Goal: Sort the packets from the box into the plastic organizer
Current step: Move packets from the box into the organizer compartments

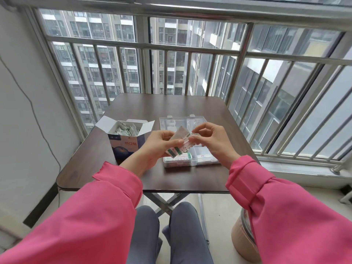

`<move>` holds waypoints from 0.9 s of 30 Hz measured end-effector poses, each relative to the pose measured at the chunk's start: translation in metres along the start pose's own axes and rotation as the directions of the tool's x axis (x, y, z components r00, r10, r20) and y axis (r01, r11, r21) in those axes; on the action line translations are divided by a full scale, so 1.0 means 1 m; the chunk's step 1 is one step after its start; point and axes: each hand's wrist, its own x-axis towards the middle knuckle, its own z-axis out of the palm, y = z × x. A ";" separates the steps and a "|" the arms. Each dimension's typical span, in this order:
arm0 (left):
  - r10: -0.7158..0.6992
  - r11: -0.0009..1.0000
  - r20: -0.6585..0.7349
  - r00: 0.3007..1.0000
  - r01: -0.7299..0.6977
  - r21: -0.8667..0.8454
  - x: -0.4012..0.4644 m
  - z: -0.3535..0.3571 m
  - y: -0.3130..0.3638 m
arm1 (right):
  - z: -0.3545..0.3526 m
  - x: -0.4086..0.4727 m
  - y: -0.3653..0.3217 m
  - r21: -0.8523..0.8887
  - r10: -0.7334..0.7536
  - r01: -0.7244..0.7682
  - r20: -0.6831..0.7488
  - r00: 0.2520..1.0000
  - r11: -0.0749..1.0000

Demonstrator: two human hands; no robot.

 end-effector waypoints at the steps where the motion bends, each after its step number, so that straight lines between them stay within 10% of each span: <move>1: -0.001 1.000 0.024 1.000 0.000 0.008 -0.001 -0.001 0.000 | 0.000 -0.001 -0.001 0.033 0.024 -0.025 0.022 0.999 0.999; 6: 0.046 0.997 -0.030 0.998 -0.044 0.068 0.003 -0.004 -0.006 | 0.003 0.001 0.000 0.019 0.074 -0.075 0.045 0.996 0.997; 13: 0.280 0.805 -0.125 0.952 -0.162 0.570 0.013 -0.012 -0.011 | 0.005 0.027 0.006 -0.078 0.122 -0.140 -0.203 0.972 0.987; 27: 0.189 0.821 -0.288 0.939 0.010 0.571 0.048 -0.014 -0.036 | 0.036 0.080 0.034 -0.309 0.218 -0.276 -0.210 0.953 0.910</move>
